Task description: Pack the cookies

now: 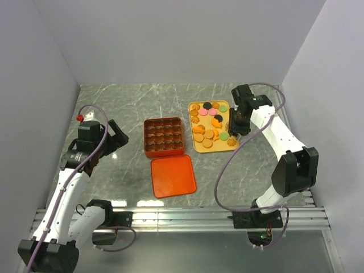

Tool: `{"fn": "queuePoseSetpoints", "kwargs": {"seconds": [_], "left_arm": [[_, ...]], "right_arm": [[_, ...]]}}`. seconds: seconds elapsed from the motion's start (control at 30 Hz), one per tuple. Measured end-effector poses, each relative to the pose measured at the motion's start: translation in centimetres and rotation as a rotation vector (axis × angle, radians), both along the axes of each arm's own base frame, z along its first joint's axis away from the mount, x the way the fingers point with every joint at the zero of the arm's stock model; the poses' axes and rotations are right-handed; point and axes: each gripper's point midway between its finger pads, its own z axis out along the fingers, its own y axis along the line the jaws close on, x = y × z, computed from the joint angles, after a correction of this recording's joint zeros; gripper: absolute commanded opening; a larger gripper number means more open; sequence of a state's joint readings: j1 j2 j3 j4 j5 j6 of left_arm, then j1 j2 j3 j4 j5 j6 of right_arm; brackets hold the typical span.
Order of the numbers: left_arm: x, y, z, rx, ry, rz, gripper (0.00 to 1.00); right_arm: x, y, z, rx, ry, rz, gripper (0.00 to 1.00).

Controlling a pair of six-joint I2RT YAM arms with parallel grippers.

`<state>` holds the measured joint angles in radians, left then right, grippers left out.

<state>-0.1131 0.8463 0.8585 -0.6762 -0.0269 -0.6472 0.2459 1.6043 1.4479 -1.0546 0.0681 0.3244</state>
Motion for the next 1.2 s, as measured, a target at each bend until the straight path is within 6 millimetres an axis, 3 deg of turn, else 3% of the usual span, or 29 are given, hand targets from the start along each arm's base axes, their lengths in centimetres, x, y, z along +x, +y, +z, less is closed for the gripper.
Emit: {"fn": "queuePoseSetpoints", "kwargs": {"seconds": [0.23, 0.6, 0.9, 1.2], "left_arm": [[-0.1, -0.3, 0.4, -0.004, -0.015, -0.012, 0.99], [-0.3, -0.5, 0.7, -0.006, -0.028, -0.018, 0.99], [-0.3, -0.6, 0.8, -0.007, -0.036, -0.022, 0.99], [-0.3, -0.6, 0.8, -0.007, -0.037, -0.023, 0.99]], "right_arm": [[0.1, 1.3, 2.3, 0.033, -0.048, 0.035, 0.43], [1.1, 3.7, 3.7, 0.051, -0.085, 0.097, 0.56], [2.7, 4.4, 3.1, 0.006, -0.076, 0.114, 0.58], [2.8, 4.7, 1.9, -0.037, -0.050, 0.127, 0.59]]}}
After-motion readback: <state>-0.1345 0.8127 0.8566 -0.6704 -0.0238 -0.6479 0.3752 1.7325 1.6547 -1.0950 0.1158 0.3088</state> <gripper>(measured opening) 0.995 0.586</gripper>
